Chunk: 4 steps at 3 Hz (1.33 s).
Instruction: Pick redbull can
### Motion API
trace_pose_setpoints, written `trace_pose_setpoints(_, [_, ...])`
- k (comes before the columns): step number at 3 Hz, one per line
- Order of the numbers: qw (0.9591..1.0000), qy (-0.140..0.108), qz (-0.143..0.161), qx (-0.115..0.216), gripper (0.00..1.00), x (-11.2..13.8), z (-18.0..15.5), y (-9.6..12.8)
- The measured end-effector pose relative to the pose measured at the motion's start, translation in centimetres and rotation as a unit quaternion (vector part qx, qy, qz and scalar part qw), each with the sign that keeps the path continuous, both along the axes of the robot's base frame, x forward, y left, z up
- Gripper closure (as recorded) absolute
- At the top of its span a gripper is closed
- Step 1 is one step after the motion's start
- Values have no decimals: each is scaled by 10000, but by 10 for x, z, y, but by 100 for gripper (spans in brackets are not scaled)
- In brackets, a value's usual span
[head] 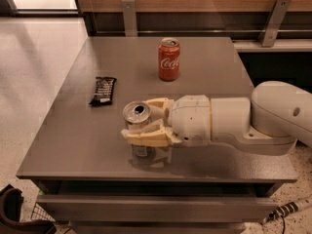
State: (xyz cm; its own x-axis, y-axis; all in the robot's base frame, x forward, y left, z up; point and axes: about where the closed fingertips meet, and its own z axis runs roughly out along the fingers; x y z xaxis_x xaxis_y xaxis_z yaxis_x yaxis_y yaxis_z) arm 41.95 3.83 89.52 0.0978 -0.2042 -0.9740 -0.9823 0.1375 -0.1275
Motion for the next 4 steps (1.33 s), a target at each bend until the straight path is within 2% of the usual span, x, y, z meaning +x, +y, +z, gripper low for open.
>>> trace_pose_setpoints(4, [10000,-2,2,-2,100,0,0,0])
